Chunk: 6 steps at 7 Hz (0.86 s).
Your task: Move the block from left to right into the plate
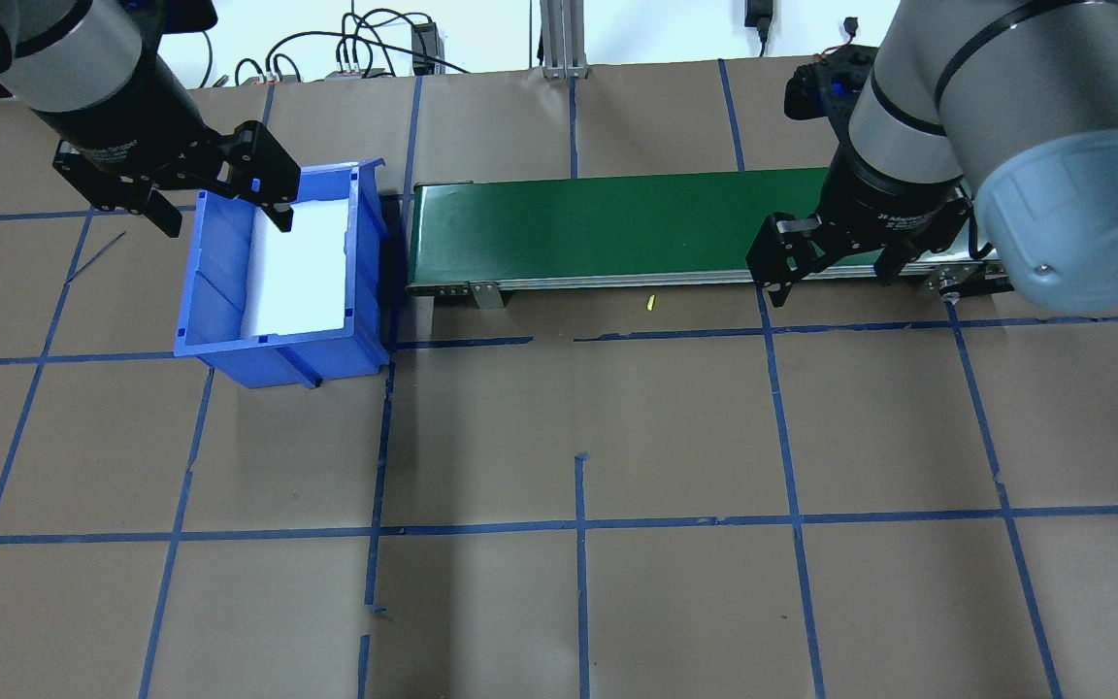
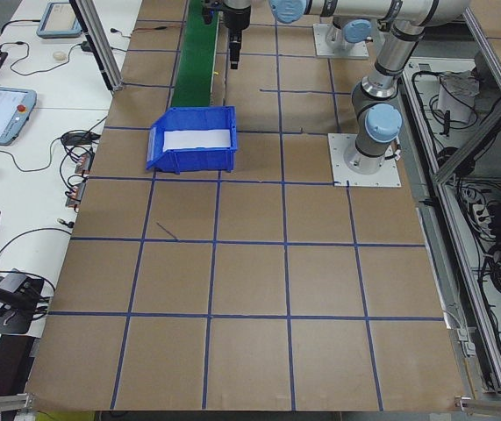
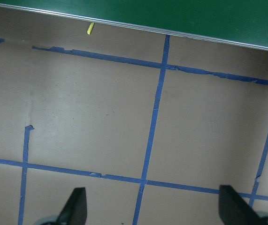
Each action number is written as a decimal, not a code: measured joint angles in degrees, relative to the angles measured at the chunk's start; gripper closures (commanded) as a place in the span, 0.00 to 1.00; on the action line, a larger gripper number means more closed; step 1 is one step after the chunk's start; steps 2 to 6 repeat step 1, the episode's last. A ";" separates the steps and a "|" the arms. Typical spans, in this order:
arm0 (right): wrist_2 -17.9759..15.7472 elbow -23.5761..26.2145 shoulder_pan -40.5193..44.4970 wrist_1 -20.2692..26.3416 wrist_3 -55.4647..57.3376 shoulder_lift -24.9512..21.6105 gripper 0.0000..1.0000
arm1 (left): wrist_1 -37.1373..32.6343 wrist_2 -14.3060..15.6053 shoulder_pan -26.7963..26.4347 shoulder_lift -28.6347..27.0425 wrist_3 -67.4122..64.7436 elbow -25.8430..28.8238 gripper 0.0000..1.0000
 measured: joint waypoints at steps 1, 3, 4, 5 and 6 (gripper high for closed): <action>0.01 -0.03 -0.06 -0.03 0.11 0.03 0.00 | 0.00 0.00 -0.07 0.00 -0.01 -0.02 0.00; 0.01 -0.03 -0.06 -0.03 0.11 0.03 0.00 | 0.00 0.00 -0.07 0.00 -0.01 -0.02 0.00; 0.01 -0.03 -0.06 -0.03 0.11 0.03 0.00 | 0.00 0.00 -0.07 0.00 -0.01 -0.02 0.00; 0.01 -0.03 -0.06 -0.03 0.11 0.03 0.00 | 0.00 0.00 -0.07 0.00 -0.01 -0.02 0.00; 0.01 -0.03 -0.06 -0.03 0.11 0.03 0.00 | 0.00 0.00 -0.07 0.00 -0.01 -0.02 0.00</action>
